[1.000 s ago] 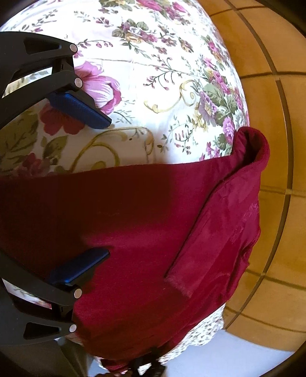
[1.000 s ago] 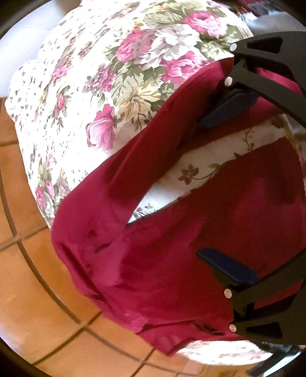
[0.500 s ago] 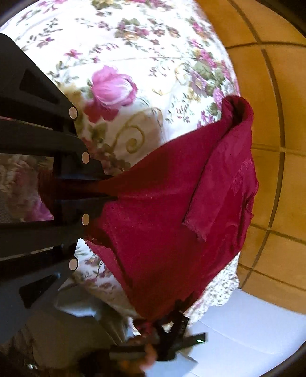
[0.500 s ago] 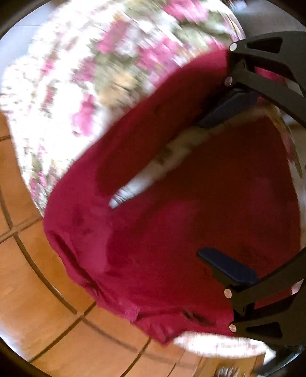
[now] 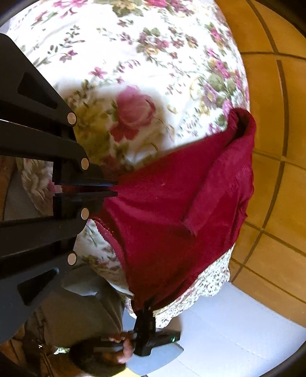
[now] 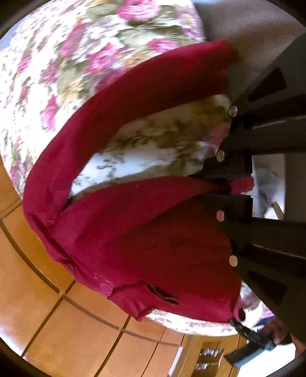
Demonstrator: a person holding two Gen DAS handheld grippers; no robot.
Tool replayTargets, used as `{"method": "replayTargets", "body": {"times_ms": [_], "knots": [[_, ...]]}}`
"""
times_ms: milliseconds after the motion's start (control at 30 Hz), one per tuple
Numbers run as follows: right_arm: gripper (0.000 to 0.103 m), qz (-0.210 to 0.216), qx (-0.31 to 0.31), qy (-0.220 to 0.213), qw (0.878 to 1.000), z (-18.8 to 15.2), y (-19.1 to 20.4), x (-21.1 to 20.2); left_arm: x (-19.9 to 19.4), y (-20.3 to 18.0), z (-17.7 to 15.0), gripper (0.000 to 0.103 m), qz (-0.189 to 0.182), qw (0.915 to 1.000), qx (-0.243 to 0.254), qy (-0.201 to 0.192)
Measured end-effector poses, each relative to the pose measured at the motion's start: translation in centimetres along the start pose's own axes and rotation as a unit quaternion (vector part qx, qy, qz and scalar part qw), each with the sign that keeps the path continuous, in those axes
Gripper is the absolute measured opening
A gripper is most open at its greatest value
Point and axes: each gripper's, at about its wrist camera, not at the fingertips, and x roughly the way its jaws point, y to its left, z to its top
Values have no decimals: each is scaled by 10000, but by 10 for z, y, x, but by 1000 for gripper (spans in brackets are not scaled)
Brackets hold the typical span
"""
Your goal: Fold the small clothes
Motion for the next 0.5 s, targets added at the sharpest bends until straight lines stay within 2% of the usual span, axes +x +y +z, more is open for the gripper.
{"method": "replayTargets", "body": {"times_ms": [100,167,200,233,267,300,367,400,433,500], "knots": [[9,-262,5,25,9997,3,0,2,5,11,-5,2,23,9999,-106,65],[20,-632,97,14,9980,11,0,7,8,14,-6,2,-31,9999,-111,115],[38,-756,101,-36,9971,13,1,7,9,14,-7,3,-2,9999,-76,143],[61,-854,46,-261,9960,17,6,1,9,14,-6,6,47,9999,-30,142],[66,-876,-76,-504,9949,19,12,-6,5,15,-6,18,110,9999,14,123],[69,-992,-262,-721,9921,23,20,-13,-1,18,-6,43,189,9998,24,41],[80,-1335,-640,-1113,9827,33,40,-23,-14,24,-3,76,379,9988,-26,-308],[91,-1425,-784,-1317,9778,40,51,-25,-23,29,1,79,455,9969,-156,-618],[98,-1448,-841,-1422,9756,46,58,-25,-26,32,7,79,462,9955,-302,-775],[100,-1483,-885,-1502,9735,61,74,-17,-26,35,21,85,420,9924,-590,-990]]}}
